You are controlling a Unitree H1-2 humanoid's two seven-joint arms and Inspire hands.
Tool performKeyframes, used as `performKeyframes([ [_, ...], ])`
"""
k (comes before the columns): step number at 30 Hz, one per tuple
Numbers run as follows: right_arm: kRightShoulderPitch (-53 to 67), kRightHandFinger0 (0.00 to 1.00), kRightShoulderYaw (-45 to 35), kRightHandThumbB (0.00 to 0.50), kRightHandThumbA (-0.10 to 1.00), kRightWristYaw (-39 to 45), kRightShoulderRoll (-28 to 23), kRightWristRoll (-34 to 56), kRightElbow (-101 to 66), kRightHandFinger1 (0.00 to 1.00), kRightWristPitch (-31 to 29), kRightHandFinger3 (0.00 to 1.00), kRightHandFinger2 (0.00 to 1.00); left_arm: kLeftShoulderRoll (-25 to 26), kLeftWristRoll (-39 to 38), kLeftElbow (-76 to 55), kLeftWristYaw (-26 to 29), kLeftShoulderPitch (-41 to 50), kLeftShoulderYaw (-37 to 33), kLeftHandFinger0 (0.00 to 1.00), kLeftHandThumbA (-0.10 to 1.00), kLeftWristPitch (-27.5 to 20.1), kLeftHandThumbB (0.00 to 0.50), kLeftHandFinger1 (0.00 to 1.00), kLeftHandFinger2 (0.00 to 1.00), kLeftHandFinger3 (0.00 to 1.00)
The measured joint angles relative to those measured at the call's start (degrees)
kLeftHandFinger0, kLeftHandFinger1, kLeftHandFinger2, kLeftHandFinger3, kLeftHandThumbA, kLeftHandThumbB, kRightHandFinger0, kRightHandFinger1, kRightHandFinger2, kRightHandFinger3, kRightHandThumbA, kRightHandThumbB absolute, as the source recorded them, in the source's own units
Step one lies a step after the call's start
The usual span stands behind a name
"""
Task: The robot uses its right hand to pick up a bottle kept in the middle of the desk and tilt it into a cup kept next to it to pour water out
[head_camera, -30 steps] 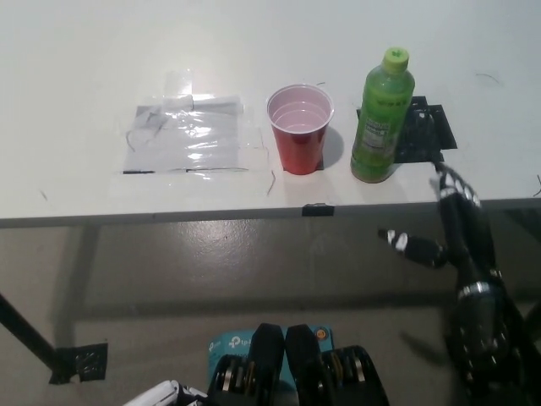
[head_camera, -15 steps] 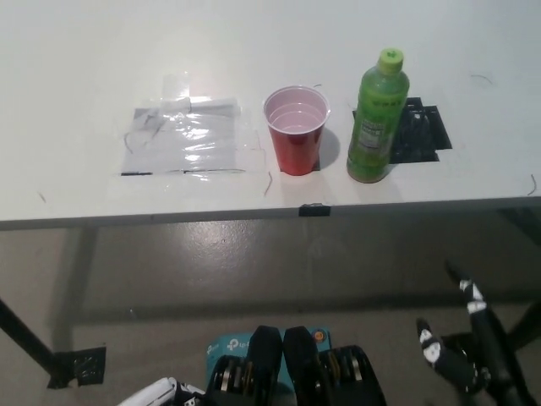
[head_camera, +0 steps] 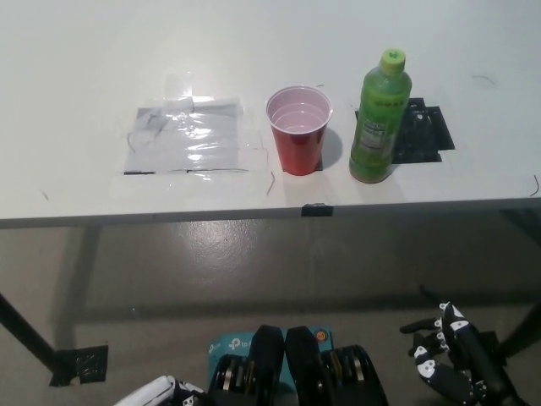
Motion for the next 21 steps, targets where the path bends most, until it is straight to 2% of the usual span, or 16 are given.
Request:
performKeyframes([
  [7,0.00,0.38,-0.13,0.152,0.11,0.68,0.00,0.65,0.00,0.43,0.29,1.00,0.57,0.00,0.25,-0.13,0.00,0.01,0.00,0.92,1.00,0.00,0.415,0.76,0.79,1.00],
  [9,0.00,0.42,-0.13,0.147,0.12,0.75,0.00,0.72,-0.01,0.47,0.34,1.00,0.61,0.00,0.26,-0.13,0.00,0.01,0.00,0.89,1.00,0.00,0.383,0.75,0.80,1.00],
  [11,0.03,0.42,-0.13,0.148,0.12,0.81,0.00,0.71,-0.02,0.46,0.40,1.00,0.61,0.00,0.30,-0.13,0.00,0.03,0.00,0.88,1.00,-0.06,0.380,0.75,0.80,1.00],
  [13,0.07,0.40,-0.12,0.152,0.13,0.82,-0.02,0.71,-0.01,0.46,0.38,1.00,0.60,0.00,0.31,-0.13,0.00,0.06,0.00,0.89,1.00,-0.09,0.401,0.76,0.81,1.00],
  [19,0.07,0.40,-0.10,0.150,0.13,0.82,-0.14,0.66,0.00,0.46,0.36,0.99,0.61,-0.01,0.30,-0.13,-0.02,0.06,-0.07,0.88,1.00,-0.07,0.381,0.76,0.81,1.00],
  [21,0.07,0.40,-0.05,0.149,0.13,0.82,-0.18,0.61,0.00,0.46,0.37,0.98,0.62,-0.01,0.30,-0.16,-0.02,0.07,-0.10,0.88,1.00,-0.06,0.397,0.76,0.81,1.00],
])
